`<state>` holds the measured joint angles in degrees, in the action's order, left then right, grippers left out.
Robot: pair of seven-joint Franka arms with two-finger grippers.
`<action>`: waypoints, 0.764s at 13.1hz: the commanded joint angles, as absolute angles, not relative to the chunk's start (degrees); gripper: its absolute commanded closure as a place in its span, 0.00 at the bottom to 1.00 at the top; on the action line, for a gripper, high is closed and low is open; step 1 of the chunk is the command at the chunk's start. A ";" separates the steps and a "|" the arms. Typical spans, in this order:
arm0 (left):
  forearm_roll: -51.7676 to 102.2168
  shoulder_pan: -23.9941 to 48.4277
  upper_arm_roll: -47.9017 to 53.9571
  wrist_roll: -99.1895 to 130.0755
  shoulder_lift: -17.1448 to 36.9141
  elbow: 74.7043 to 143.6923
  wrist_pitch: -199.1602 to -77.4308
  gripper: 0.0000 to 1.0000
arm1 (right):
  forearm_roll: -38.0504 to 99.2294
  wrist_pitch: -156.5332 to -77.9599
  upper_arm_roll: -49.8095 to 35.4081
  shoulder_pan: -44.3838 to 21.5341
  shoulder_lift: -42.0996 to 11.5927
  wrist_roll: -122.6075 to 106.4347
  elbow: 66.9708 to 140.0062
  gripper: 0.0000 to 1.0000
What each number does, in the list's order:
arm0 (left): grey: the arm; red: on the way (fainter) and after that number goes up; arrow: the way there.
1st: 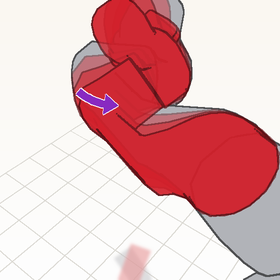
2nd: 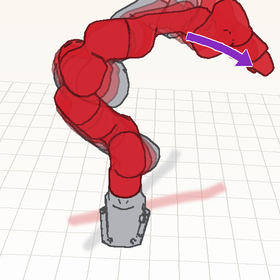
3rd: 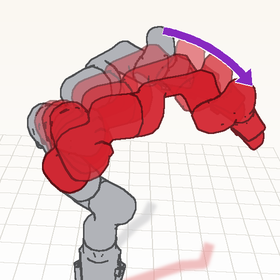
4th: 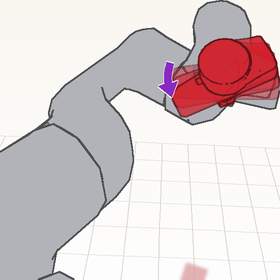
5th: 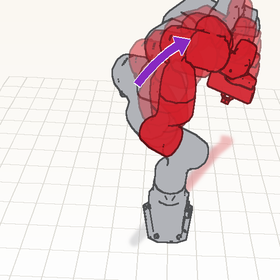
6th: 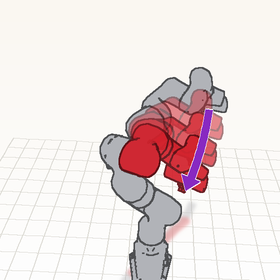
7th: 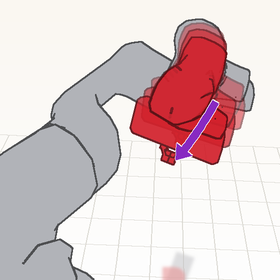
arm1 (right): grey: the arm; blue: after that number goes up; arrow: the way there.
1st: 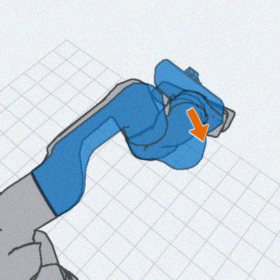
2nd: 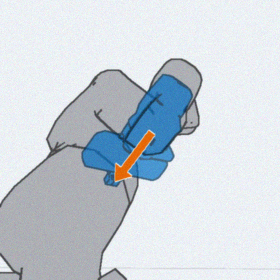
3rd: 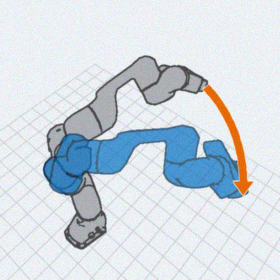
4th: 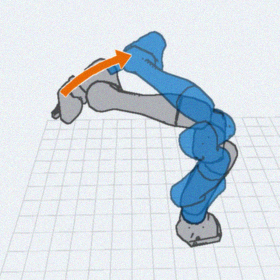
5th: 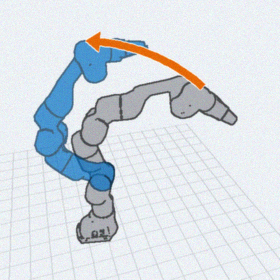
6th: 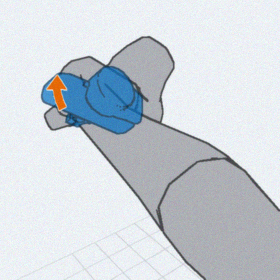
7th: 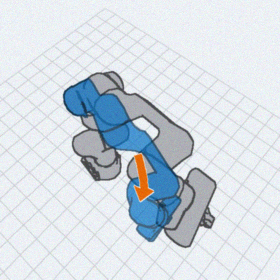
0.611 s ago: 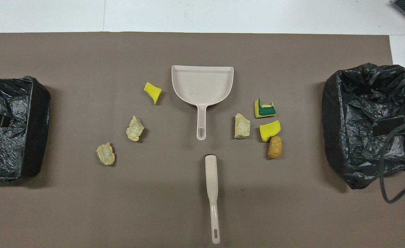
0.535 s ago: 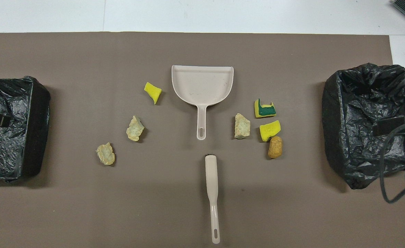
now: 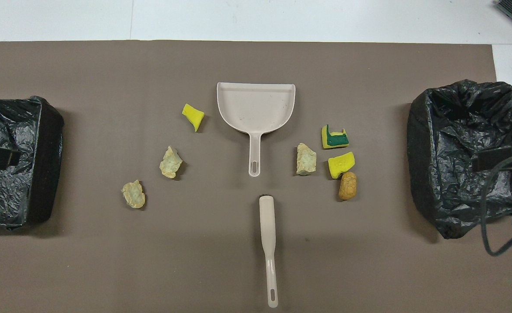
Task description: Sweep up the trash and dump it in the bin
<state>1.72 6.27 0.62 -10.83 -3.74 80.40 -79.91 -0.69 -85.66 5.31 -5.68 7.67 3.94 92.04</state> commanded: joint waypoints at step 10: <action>2.20 43.03 1.14 23.33 -18.02 119.59 -102.97 0.00 | 1.93 -86.92 4.75 -7.29 9.14 2.81 97.46 0.00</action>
